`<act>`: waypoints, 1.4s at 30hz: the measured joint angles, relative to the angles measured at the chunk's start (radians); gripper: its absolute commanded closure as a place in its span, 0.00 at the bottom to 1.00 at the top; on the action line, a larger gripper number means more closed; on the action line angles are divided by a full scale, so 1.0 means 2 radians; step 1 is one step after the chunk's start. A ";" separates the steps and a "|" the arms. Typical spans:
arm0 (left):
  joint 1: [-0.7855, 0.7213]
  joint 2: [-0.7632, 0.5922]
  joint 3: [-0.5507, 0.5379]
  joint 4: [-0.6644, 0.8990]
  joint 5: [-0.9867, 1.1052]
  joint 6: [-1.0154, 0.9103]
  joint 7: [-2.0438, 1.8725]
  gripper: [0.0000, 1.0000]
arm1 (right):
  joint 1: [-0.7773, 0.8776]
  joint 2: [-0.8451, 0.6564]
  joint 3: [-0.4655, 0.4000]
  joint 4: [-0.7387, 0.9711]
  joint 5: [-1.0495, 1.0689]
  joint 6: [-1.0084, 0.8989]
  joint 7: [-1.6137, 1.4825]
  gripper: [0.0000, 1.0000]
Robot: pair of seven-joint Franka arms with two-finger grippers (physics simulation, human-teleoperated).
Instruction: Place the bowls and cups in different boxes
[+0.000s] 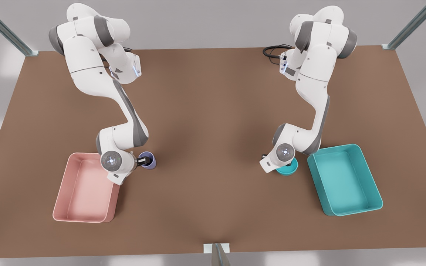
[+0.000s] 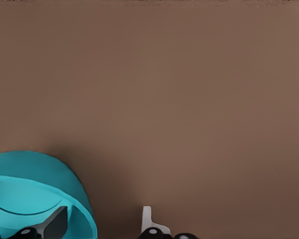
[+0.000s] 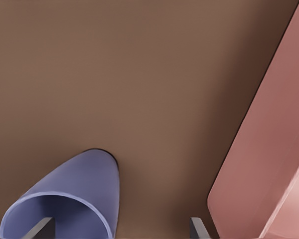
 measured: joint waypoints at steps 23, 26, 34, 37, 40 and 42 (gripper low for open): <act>-0.013 -0.031 0.025 0.021 0.016 0.003 -0.024 0.79 | 0.005 0.018 0.001 -0.016 0.019 0.019 0.004 0.79; -0.013 -0.040 0.026 0.021 0.016 -0.004 -0.025 0.79 | 0.003 0.013 0.003 -0.010 0.018 0.014 0.003 0.79; -0.018 -0.109 0.039 0.035 0.017 -0.062 -0.035 0.79 | -0.025 -0.071 0.004 0.011 0.059 -0.018 -0.032 0.79; -0.007 -0.117 0.040 0.045 0.021 -0.085 -0.038 0.79 | -0.058 -0.072 -0.002 0.038 0.063 -0.025 -0.061 0.79; 0.021 -0.124 0.040 0.071 0.029 -0.107 -0.040 0.79 | -0.093 -0.070 -0.006 0.046 0.056 -0.028 -0.089 0.79; 0.039 -0.127 0.040 0.082 0.033 -0.117 -0.042 0.79 | -0.113 -0.047 -0.006 0.063 0.051 -0.027 -0.107 0.79</act>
